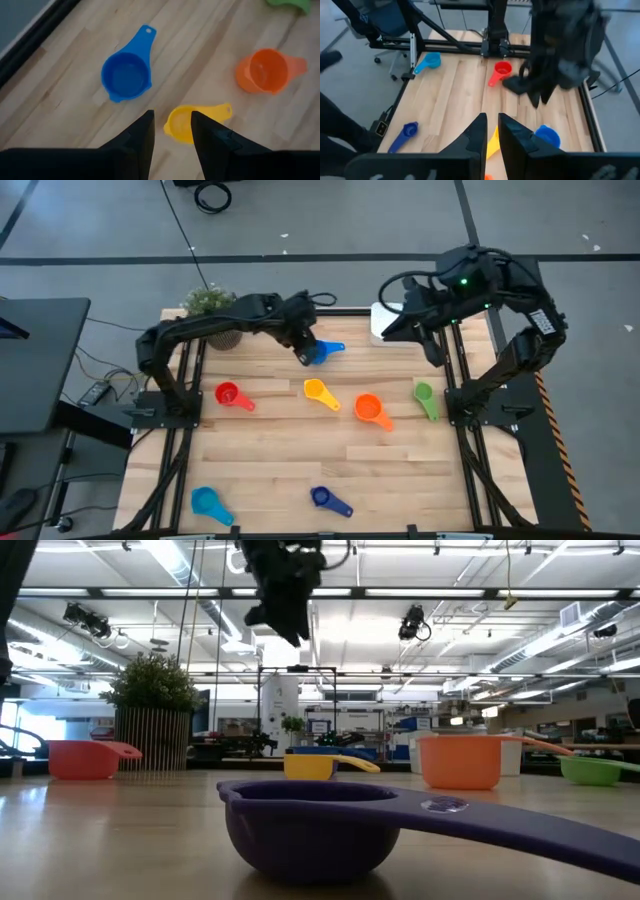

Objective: Nest measuring cups in basket
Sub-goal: Stack the blue measuring cup on top of the orange measuring cup

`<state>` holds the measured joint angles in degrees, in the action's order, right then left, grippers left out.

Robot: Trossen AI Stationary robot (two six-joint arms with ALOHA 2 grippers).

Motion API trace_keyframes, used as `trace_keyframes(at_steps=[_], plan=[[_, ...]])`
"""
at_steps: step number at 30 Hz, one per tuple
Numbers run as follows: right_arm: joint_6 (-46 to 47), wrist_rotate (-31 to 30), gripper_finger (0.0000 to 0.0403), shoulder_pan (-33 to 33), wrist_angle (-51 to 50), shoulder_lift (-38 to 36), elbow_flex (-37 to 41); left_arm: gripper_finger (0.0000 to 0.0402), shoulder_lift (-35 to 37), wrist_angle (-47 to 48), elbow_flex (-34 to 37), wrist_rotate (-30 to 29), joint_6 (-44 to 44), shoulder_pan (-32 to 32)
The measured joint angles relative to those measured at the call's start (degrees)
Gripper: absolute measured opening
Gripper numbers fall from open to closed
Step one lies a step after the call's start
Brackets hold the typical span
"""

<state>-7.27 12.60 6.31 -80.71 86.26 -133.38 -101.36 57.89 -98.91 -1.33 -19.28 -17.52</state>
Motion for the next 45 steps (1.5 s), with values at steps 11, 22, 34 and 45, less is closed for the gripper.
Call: trace_keyframes(at_steps=[11, 22, 34, 45], plan=[[-0.4, -1.0, 0.0051, 0.0, 0.0, -1.9, 0.0, 0.0135, -9.7, -4.2, 0.0, -0.6, -9.4, -0.3], [-0.4, -1.0, 0.0051, 0.0, 0.0, -1.9, 0.0, 0.0135, -16.6, -12.8, 0.0, -1.9, -5.3, -0.9], [-0.4, -1.0, 0.0052, 0.0, 0.0, -1.9, 0.0, 0.0135, -20.7, -14.2, 0.0, -3.6, -4.3, -1.4], [-0.4, -1.0, 0.0052, 0.0, 0.0, -1.9, 0.0, 0.0135, -23.3, -15.0, 0.0, -3.8, -4.0, -1.4]])
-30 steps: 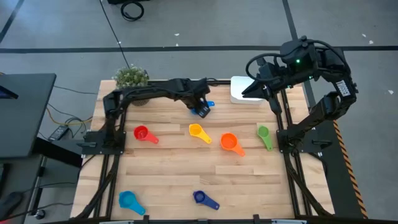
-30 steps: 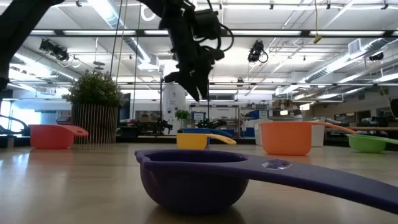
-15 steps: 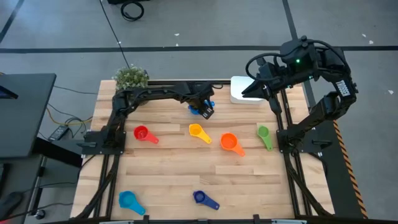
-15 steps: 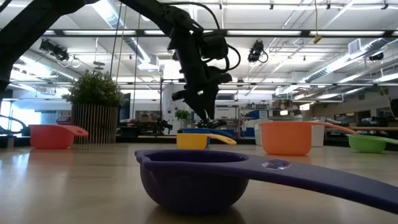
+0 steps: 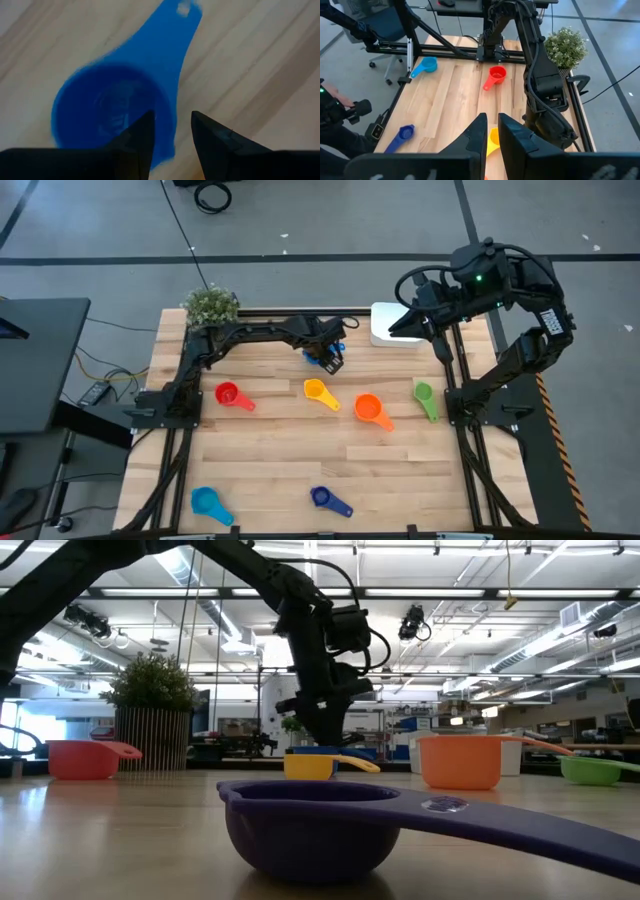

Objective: Nest measuring cups in basket
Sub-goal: Stack the blue measuring cup on top of the orange measuring cup

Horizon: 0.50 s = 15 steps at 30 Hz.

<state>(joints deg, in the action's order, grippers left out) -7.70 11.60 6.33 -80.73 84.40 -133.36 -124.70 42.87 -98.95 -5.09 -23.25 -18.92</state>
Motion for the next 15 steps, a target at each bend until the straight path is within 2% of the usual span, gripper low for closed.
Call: trace_keyframes(at_steps=[7, 15], plan=[[0.0, 0.0, 0.0052, 0.0, 0.0, 0.0, 0.0, 0.0117, -0.8, -0.6, 0.1, -1.1, 2.2, 0.0], [0.0, 0.0, 0.0052, 0.0, 0.0, 0.0, 0.0, 0.0016, -1.1, -1.0, 0.0, -2.0, 6.2, -0.2]])
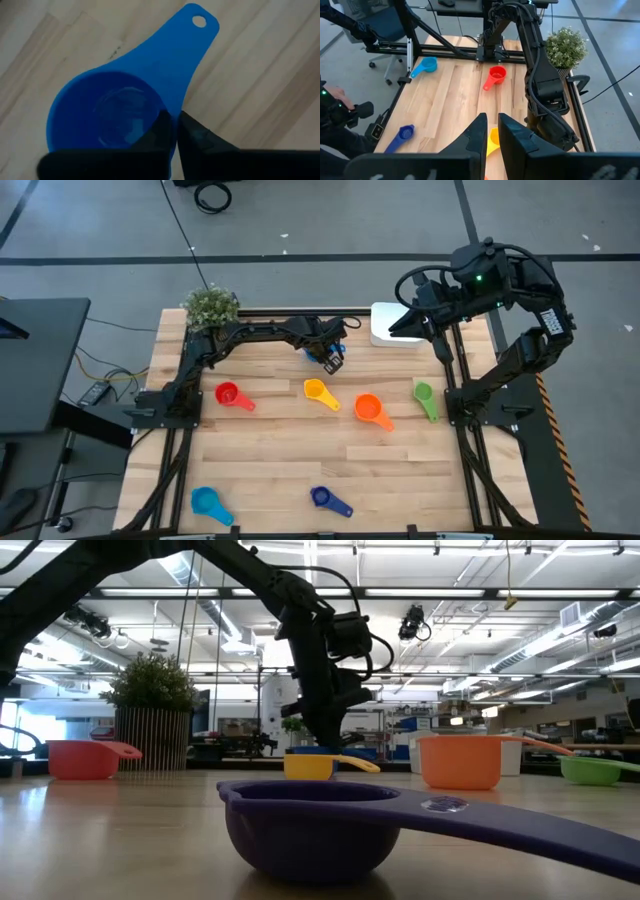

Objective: Nest measuring cups in basket
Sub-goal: Stack the blue measuring cup on top of the orange measuring cup

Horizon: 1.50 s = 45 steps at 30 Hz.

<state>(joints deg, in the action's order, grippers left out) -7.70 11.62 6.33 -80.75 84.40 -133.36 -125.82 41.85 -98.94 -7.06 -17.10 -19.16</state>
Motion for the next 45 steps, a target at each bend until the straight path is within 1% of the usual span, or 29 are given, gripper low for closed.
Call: trace_keyframes(at_steps=[7, 11, 16, 22, 30, 34, 39, 45], plan=[[0.0, 0.0, 0.0052, 0.0, 0.0, 0.0, 0.0, 0.0011, 0.0, 0.1, 0.0, 0.0, 0.5, 0.1], [0.0, 0.0, 0.0052, 0.0, 0.0, 0.0, 0.0, 0.001, 1.7, 0.6, 0.0, 0.9, 0.6, 0.4], [0.0, 0.0, 0.0052, 0.0, 0.0, -0.6, 0.0, 0.0009, 5.6, 4.2, -0.1, 1.7, 5.7, 1.1], [0.0, 0.0, 0.0052, 0.0, -0.1, -3.3, 0.0, 0.0008, 9.8, 9.4, -0.1, 1.8, 9.8, 4.1], [0.0, 0.0, 0.0051, 0.0, 0.0, -7.3, 0.0, 0.0008, 14.5, 10.7, -0.3, 3.1, 10.9, 10.3], [0.0, 0.0, 0.0051, 0.0, 0.0, -8.4, 0.0, 0.0008, 14.4, 13.3, -3.9, 3.1, 10.5, 13.4], [0.0, 0.0, 0.0051, 0.0, -0.2, -9.3, 0.0, 0.0008, 14.1, 12.0, -9.3, 3.2, 10.3, 16.3], [0.0, 0.0, 0.0051, 0.0, -1.6, -9.3, 0.0, 0.0008, 14.1, 10.2, -14.5, 2.8, 11.1, 18.1]])
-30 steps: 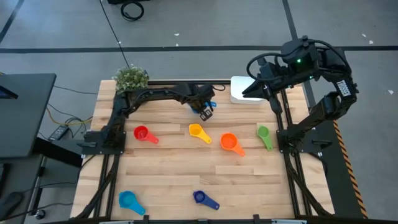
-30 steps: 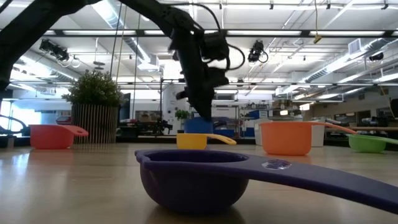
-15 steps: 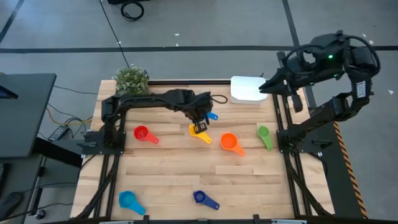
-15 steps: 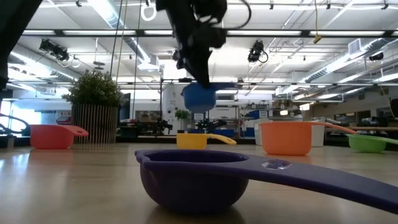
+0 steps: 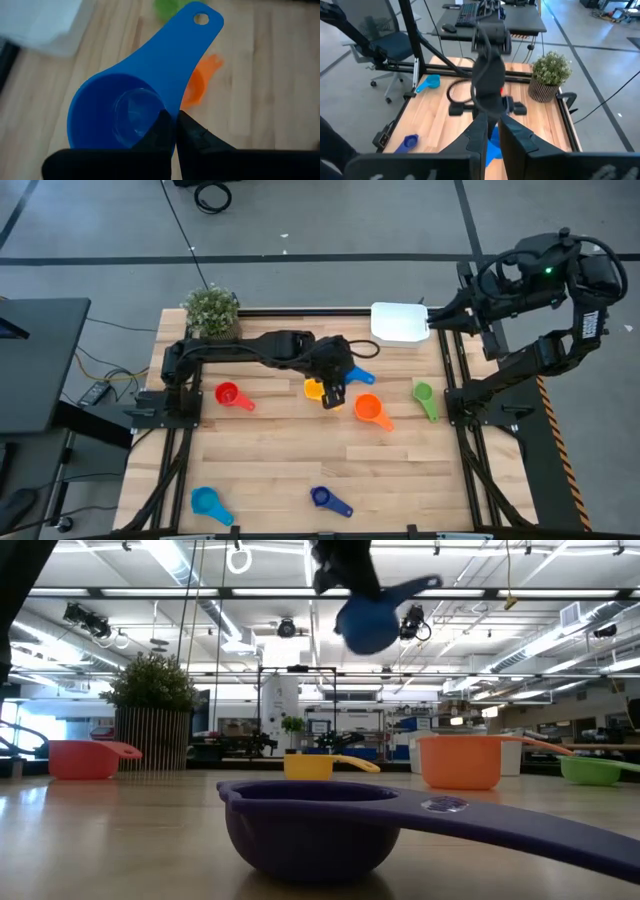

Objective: Nest measuring cups in basket
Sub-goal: Stack the blue measuring cup on top of the orange measuring cup

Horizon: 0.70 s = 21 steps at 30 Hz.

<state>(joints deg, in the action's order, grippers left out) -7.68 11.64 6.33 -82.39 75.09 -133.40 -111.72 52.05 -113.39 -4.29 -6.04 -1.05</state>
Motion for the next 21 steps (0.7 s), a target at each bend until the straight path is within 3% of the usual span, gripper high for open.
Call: trace_keyframes(at_steps=[15, 21], plan=[[3.1, 1.8, 0.0052, 0.0, -2.2, -0.5, 0.0, 0.0008, -5.0, -8.1, -1.5, 1.9, 8.2, 2.6], [3.2, 1.8, 0.0052, 0.0, -2.1, -0.9, 0.0, 0.0008, -8.2, -11.3, -1.5, 7.7, 9.8, 2.6]])
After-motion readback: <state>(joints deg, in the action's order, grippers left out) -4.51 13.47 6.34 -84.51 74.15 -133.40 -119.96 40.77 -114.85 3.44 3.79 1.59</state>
